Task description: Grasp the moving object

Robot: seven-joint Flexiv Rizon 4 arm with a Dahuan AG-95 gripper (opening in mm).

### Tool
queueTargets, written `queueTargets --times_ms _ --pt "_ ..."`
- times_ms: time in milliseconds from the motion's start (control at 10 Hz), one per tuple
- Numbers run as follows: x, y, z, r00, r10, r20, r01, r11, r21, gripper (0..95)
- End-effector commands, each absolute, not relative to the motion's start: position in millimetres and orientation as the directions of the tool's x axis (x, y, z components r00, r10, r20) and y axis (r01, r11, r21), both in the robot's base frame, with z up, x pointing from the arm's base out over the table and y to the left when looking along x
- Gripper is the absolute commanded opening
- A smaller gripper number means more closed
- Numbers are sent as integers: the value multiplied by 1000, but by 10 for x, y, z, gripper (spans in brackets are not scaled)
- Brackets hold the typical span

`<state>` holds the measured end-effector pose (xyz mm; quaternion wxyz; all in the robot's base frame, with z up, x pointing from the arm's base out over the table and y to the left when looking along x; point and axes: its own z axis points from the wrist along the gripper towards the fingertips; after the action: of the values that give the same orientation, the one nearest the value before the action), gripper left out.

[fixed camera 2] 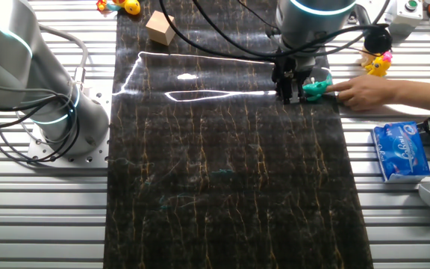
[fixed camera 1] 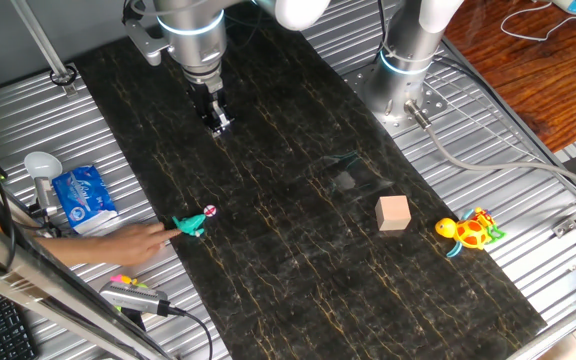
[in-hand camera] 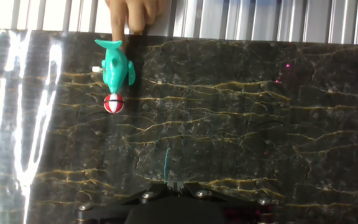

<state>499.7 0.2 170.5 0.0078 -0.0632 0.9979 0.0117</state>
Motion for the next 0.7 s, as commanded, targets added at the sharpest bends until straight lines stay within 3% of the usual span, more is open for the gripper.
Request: queueTargets --times_ms 100,700 --pt "4998 1 1703 -992 -126 -16 -127 992 23 0" --pt "4998 1 1703 -991 -129 -18 -130 991 23 0"
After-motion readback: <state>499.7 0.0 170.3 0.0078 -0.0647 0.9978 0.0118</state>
